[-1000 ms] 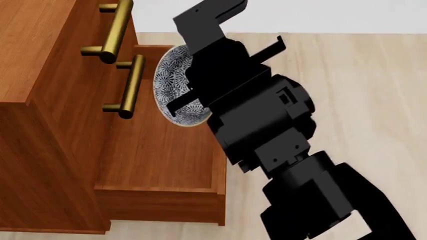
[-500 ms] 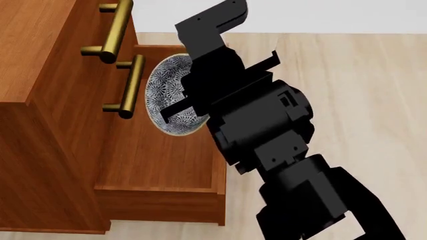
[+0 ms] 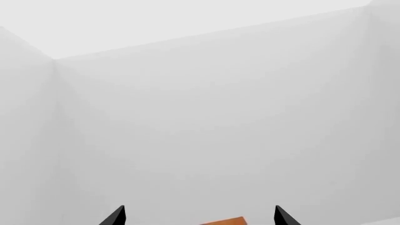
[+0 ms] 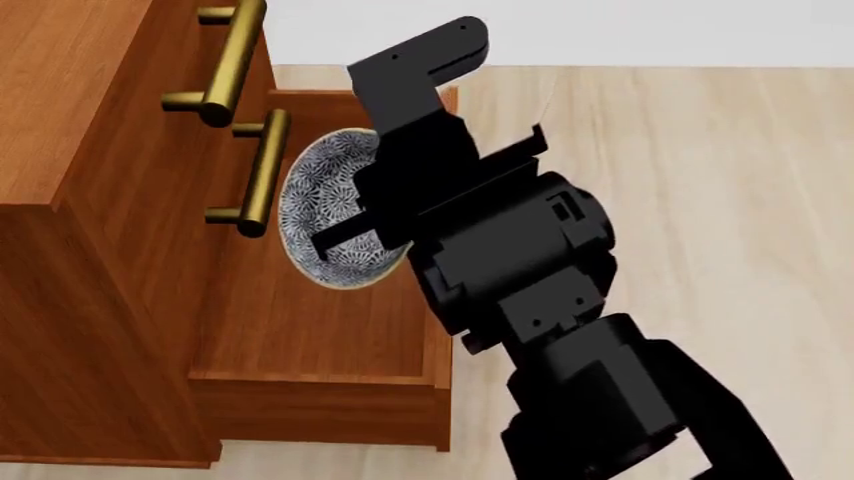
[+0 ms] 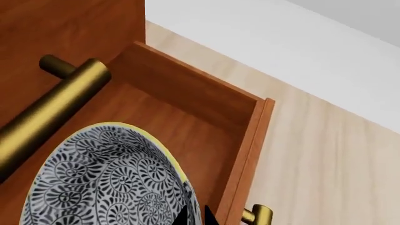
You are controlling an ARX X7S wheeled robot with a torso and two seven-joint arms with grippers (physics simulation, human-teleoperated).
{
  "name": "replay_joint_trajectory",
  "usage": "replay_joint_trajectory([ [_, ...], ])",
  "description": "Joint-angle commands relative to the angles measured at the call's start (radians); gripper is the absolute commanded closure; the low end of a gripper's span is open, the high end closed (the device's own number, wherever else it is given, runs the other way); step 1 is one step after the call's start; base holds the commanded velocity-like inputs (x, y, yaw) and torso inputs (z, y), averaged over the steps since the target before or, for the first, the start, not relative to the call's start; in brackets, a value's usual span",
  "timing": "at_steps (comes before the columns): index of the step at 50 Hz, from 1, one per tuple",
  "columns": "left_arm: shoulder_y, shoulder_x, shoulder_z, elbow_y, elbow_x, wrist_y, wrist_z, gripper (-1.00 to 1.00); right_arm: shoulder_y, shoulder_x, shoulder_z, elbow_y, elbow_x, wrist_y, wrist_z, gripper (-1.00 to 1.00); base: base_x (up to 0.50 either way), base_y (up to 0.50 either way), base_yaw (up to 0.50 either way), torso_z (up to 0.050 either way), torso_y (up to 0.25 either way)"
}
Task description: Put the bowl in the bottom drawer of the cabinet.
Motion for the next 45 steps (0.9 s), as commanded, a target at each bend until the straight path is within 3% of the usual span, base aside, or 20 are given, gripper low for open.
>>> replay_joint_trajectory([
  [1,0.000,-0.003,0.001,-0.002,-0.001,0.001,-0.002,-1.00,0.012,-0.022,-0.001,0.071,0.010,-0.034,-0.028,1.00,0.00,0.00,0.00,0.000,0.000],
  [10,-0.008,-0.004,0.005,-0.008,0.000,-0.001,-0.002,-1.00,0.038,-0.033,-0.056,0.167,0.120,-0.080,-0.035,1.00,0.00,0.00,0.00,0.002,0.000],
  [28,-0.007,-0.006,0.006,-0.017,0.000,0.007,-0.003,-1.00,0.094,-0.034,-0.344,0.278,0.483,-0.186,-0.019,1.00,0.00,0.00,0.00,0.000,0.001],
  [45,0.003,-0.011,0.002,-0.008,-0.004,0.008,-0.008,-1.00,0.105,-0.034,-0.555,0.308,0.665,-0.253,-0.011,1.00,0.00,0.00,0.00,0.000,0.000],
])
